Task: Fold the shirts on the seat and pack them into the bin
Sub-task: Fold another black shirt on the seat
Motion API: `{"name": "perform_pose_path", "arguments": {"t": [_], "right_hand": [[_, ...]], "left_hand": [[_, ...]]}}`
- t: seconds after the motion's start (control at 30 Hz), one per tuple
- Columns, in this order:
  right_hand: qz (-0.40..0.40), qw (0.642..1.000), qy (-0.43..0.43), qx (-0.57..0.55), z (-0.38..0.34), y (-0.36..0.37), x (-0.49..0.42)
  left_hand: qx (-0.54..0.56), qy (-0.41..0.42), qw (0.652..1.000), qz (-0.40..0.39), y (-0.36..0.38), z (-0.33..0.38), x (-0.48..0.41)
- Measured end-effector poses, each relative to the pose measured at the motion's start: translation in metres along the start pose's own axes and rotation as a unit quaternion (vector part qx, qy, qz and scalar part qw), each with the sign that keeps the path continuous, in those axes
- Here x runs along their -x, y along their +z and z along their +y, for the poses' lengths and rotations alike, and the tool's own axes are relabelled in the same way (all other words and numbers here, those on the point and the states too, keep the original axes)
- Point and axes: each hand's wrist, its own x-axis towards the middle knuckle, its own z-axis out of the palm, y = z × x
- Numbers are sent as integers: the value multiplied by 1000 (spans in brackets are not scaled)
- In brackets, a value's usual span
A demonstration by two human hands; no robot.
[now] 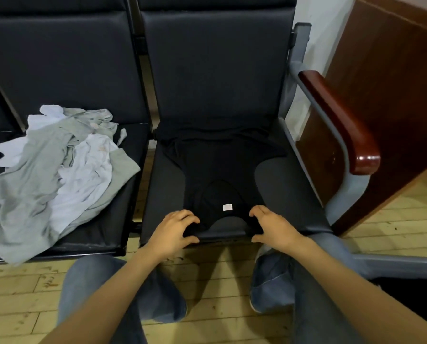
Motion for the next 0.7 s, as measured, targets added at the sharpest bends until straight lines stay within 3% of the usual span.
{"name": "perform_pose_path", "arguments": {"t": [0.17, 0.27, 0.4, 0.57, 0.7], "right_hand": [[68, 997, 40, -17, 2, 7, 10], [95, 994, 49, 16, 1, 10, 16], [208, 976, 62, -15, -8, 1, 33], [275, 959, 13, -73, -19, -40, 63], [337, 927, -42, -160, -32, -79, 92]], "left_hand": [[25, -25, 996, 76, 9, 11, 10], [37, -61, 995, 69, 7, 19, 14], [75, -87, 989, 96, -13, 36, 29], [157, -62, 959, 226, -52, 60, 50], [266, -33, 920, 287, -86, 82, 65]]}}
